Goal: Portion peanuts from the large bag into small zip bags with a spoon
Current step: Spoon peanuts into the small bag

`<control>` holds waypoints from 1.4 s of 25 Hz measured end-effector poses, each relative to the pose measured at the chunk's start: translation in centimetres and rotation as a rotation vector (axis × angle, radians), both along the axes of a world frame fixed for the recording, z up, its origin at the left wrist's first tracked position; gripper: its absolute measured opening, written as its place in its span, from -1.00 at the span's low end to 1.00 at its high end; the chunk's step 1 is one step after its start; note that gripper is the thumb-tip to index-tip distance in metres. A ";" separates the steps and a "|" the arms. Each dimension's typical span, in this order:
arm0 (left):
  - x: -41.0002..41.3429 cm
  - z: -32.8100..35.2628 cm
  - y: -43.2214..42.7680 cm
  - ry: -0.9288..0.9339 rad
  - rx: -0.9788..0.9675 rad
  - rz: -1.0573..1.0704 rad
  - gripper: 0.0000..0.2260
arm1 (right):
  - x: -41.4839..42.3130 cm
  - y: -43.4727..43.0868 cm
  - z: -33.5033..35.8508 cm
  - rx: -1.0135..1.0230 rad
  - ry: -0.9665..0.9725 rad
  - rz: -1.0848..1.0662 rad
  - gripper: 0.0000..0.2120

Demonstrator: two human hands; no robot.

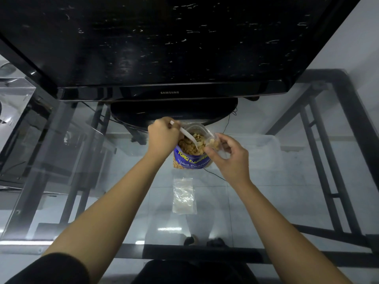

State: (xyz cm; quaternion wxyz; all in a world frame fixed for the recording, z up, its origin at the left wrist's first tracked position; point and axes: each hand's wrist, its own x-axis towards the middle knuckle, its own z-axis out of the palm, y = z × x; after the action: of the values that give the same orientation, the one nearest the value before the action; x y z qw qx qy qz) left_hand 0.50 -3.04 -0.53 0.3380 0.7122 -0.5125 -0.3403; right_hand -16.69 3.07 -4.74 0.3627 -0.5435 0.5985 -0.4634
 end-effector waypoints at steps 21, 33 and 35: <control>4.8 -0.3 0.5 0.417 -0.004 0.119 -0.85 | -1.8 -0.7 2.2 -0.145 0.386 0.150 -0.54; 5.3 1.7 -0.1 0.633 0.028 0.224 -0.81 | -1.0 -0.7 2.3 -0.134 0.434 0.147 -0.52; 5.1 3.3 -0.3 0.603 -0.030 0.181 -0.80 | -0.3 -0.9 2.4 -0.139 0.400 0.144 -0.50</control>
State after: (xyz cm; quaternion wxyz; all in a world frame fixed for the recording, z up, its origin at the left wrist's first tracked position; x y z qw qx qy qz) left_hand 5.63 -3.34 2.73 0.5143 0.6168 -0.3285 -0.4971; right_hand -16.97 2.20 -2.31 0.2304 -0.6897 0.5849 -0.3594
